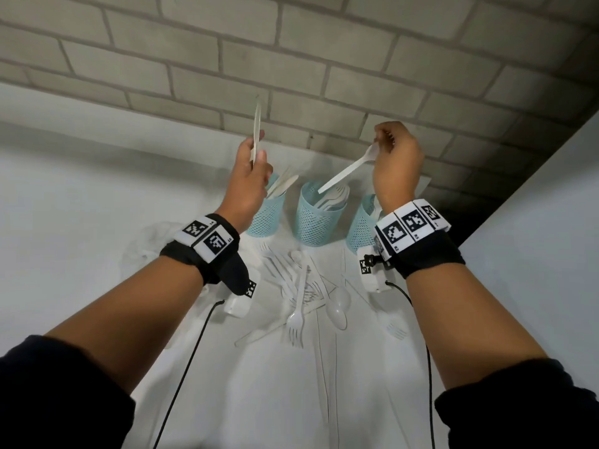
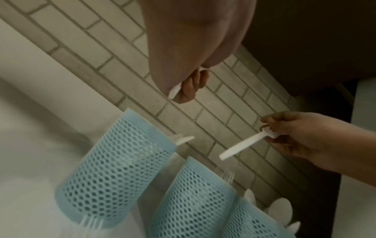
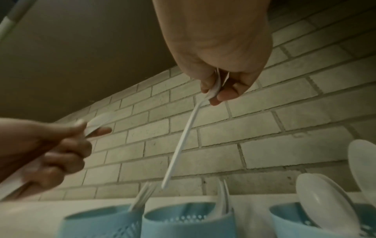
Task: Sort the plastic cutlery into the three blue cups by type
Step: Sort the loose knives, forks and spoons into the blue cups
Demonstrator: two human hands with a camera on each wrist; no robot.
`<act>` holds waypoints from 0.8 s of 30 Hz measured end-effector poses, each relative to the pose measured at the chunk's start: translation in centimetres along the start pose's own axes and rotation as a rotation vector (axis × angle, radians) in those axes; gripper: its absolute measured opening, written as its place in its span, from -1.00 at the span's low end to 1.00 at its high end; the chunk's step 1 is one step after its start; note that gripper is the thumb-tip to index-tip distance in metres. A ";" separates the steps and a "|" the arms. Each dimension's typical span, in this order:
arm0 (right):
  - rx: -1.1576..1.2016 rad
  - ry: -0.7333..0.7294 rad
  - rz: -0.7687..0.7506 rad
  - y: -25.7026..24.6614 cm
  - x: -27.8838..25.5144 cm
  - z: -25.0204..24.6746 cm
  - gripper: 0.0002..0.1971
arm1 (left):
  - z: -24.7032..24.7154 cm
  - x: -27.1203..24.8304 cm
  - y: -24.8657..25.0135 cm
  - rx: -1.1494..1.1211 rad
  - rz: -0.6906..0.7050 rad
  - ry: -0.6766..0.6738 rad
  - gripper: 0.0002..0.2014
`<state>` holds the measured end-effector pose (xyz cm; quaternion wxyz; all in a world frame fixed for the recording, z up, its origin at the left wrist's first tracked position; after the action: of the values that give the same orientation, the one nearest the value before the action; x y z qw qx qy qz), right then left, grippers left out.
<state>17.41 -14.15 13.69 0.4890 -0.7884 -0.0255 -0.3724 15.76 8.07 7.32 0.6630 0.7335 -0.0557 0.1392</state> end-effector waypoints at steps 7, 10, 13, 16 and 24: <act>-0.247 -0.119 -0.096 0.4 -1.9 2.3 -0.76 | -1.7 2.5 -0.5 0.005 -0.011 0.091 -0.78; -0.289 -0.178 -0.083 0.8 -2.4 3.0 -0.74 | -1.7 3.2 -1.2 -0.039 -0.027 0.146 -0.77; -0.325 -0.237 -0.090 1.2 -2.7 3.4 -0.73 | -1.8 3.3 -1.3 -0.115 -0.039 0.189 -0.80; -0.323 -0.270 -0.087 1.7 -2.8 3.5 -0.72 | -2.5 3.1 0.1 -0.271 -0.010 0.252 -0.82; -0.352 -0.424 -0.038 3.8 -3.6 4.8 -0.73 | -2.5 3.7 -2.0 0.180 -0.040 0.245 -0.92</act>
<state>19.05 -11.12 7.47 0.3209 -0.9211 -0.0770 -0.2067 19.51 11.15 6.66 0.5990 0.7685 0.0527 0.2188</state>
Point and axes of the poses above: each hand's wrist, its own x-axis towards the middle knuckle, its own z-axis out of the palm, y = z × x, the point moved 4 cm from there along x, towards the middle knuckle, and after that the axes turned 13 degrees about x, right-handed, at the moved point
